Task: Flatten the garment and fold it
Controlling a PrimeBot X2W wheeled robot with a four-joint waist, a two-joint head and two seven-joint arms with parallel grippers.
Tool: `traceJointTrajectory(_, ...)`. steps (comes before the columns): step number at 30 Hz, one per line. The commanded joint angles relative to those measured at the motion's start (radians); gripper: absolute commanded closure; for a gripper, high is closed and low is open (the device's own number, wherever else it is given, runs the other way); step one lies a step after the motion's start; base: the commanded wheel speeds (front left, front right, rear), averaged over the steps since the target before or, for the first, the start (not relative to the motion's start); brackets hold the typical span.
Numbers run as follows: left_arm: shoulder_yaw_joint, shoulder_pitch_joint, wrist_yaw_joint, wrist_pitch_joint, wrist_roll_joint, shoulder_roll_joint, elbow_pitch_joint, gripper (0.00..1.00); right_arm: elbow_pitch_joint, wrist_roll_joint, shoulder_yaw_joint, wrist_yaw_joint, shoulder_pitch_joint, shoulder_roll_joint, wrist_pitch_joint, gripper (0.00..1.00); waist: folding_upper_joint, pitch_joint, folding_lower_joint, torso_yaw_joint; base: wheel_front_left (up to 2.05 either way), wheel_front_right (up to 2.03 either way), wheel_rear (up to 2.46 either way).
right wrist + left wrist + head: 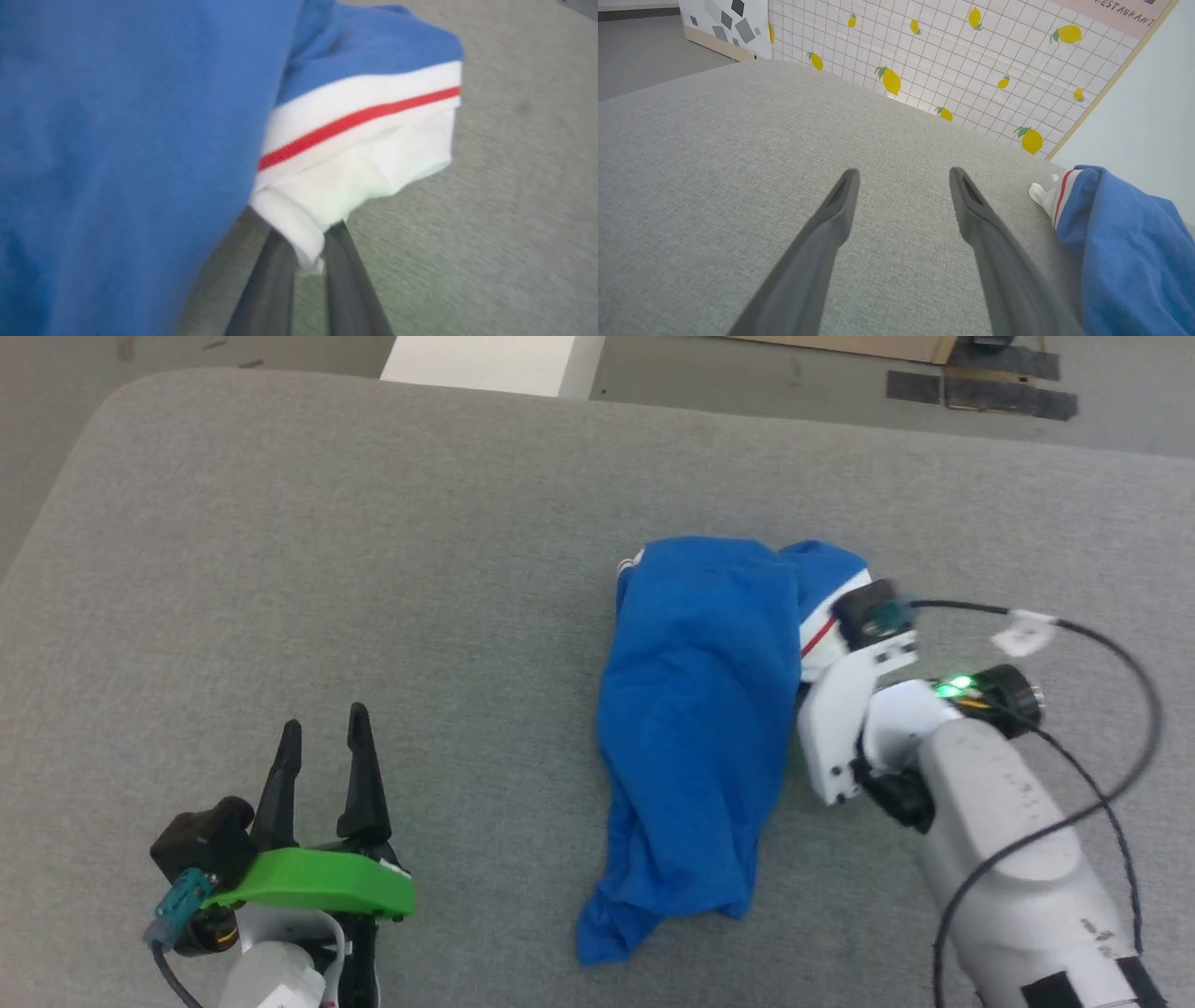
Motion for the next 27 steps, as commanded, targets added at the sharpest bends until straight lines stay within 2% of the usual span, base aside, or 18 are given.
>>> traceJointTrajectory(1,0.002,-0.016,-0.007,-0.004,0.011,-0.004,0.004,0.00,-0.017,0.011,-0.045,-0.002,0.013,-0.007,-0.032,1.00,0.0000,-0.035,-0.0001,-0.037,0.00,0.00,0.00)
traceJointTrajectory(6,0.008,-0.001,-0.011,-0.004,0.022,-0.007,0.010,0.00,-0.132,-0.003,-0.258,-0.002,0.092,-0.038,-0.102,1.00,0.0000,-0.081,-0.0001,-0.082,0.00,0.00,0.00)
traceJointTrajectory(11,0.001,0.009,-0.015,-0.004,0.024,-0.010,0.019,0.00,-0.274,-0.059,-0.503,-0.002,0.280,-0.064,-0.056,1.00,0.0000,-0.112,-0.0001,-0.107,0.00,0.00,0.00)
traceJointTrajectory(15,-0.009,0.018,-0.015,-0.004,0.026,-0.011,0.030,0.00,-0.363,-0.085,-0.651,-0.002,0.412,-0.027,-0.009,1.00,0.0000,-0.124,-0.0001,-0.126,0.00,0.00,0.00)
traceJointTrajectory(16,-0.013,0.020,-0.016,-0.004,0.027,-0.011,0.034,0.00,-0.372,-0.078,-0.658,-0.002,0.421,-0.021,-0.012,0.65,0.0000,-0.127,-0.0001,-0.128,0.00,0.00,0.00)
traceJointTrajectory(17,-0.016,0.022,-0.017,-0.004,0.027,-0.011,0.038,0.00,-0.387,-0.067,-0.660,-0.002,0.430,-0.015,-0.020,0.00,0.0000,-0.131,-0.0001,-0.131,0.00,0.00,0.00)
traceJointTrajectory(20,-0.023,0.022,-0.015,-0.002,0.027,-0.011,0.045,0.00,-0.434,-0.005,-0.662,-0.002,0.441,-0.008,-0.069,0.00,0.0000,-0.142,-0.0001,-0.133,0.00,0.00,0.00)
traceJointTrajectory(27,-0.049,-0.040,-0.027,0.047,0.001,-0.011,0.024,0.00,-0.526,0.147,-0.694,-0.002,0.507,-0.007,-0.259,0.00,0.0000,-0.145,-0.0001,-0.139,0.00,0.00,0.00)
